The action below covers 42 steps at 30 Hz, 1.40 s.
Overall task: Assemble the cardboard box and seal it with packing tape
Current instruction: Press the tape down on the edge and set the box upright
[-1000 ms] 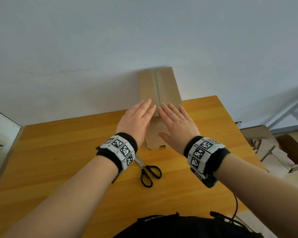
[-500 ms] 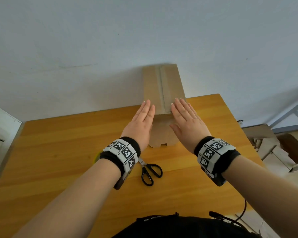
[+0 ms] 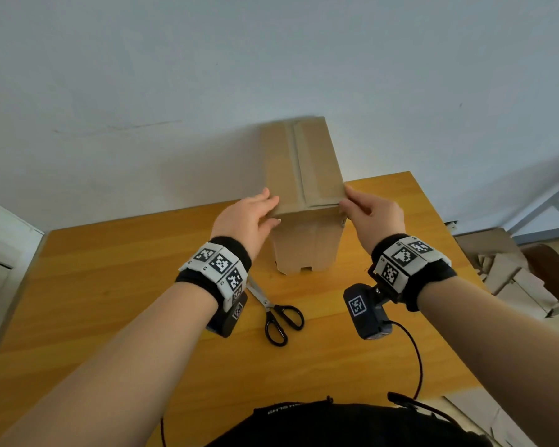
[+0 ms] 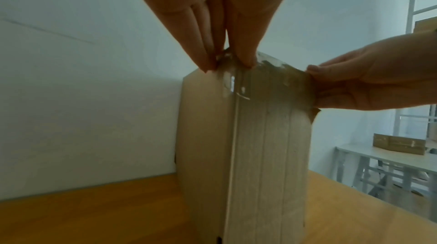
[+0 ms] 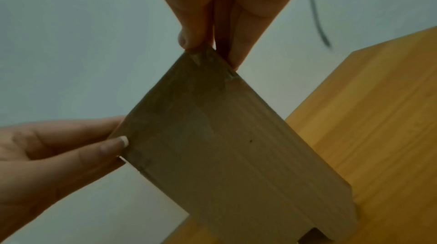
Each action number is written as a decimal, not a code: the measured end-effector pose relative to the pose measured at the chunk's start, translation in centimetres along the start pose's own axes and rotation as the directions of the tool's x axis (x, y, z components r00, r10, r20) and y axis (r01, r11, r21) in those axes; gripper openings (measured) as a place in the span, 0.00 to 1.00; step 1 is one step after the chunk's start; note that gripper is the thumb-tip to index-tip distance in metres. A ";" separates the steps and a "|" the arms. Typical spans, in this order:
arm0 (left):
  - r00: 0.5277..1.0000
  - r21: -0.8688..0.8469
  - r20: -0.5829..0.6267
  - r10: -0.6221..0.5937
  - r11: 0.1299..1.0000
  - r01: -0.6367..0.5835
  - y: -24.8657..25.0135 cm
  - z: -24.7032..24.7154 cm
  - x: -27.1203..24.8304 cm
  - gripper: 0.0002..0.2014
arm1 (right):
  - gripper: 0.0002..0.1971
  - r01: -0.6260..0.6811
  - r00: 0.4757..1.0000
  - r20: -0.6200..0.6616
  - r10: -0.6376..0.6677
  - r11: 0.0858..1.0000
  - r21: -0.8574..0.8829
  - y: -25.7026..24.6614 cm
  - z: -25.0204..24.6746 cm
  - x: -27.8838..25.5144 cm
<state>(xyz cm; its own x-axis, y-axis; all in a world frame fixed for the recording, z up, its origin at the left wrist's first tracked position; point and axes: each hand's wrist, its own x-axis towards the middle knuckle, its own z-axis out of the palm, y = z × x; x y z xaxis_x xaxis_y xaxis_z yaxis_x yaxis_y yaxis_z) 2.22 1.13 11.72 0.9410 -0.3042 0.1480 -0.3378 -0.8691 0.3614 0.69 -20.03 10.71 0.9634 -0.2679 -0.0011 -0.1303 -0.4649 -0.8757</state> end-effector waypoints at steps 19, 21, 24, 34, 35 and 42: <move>0.998 -0.086 0.058 -0.001 0.996 0.006 -0.8 -0.7 0.0 0.20 | 0.28 0.267 0.944 0.275 -0.182 0.911 -0.315 -0.2 -1.5 -0.1; 0.999 -0.128 0.037 -0.023 0.991 0.028 -0.7 -0.5 -0.2 0.19 | 0.33 0.277 0.938 0.304 -0.170 0.893 -0.356 -0.7 -1.2 -0.5; 0.999 -0.141 0.031 -0.012 0.990 0.017 -0.4 -0.5 -0.2 0.19 | 0.23 0.285 0.950 0.254 -0.181 0.835 -0.471 -1.1 -1.5 0.3; 0.995 -0.110 0.069 -0.078 0.990 0.086 0.0 0.0 -0.4 0.27 | 0.30 0.261 0.946 0.290 -0.146 0.872 -0.414 -0.8 -1.8 0.8; 0.993 -0.080 0.064 -0.095 0.992 0.100 0.2 0.3 -0.4 0.29 | 0.32 0.259 0.948 0.288 -0.139 0.862 -0.436 -0.8 -1.6 0.9; 0.995 0.055 0.015 -0.094 0.994 0.093 0.7 1.0 0.1 0.20 | 0.19 0.294 0.942 0.314 -0.117 0.737 -0.609 -0.7 -0.8 1.3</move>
<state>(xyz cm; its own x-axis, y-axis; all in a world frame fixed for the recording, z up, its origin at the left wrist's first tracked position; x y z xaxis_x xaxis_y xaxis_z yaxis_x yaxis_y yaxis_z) 2.07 0.09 11.11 0.9687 -0.2273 0.0993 -0.2474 -0.9138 0.3221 1.84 -20.72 11.72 0.9965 0.0672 -0.0506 0.0452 -0.9350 -0.3518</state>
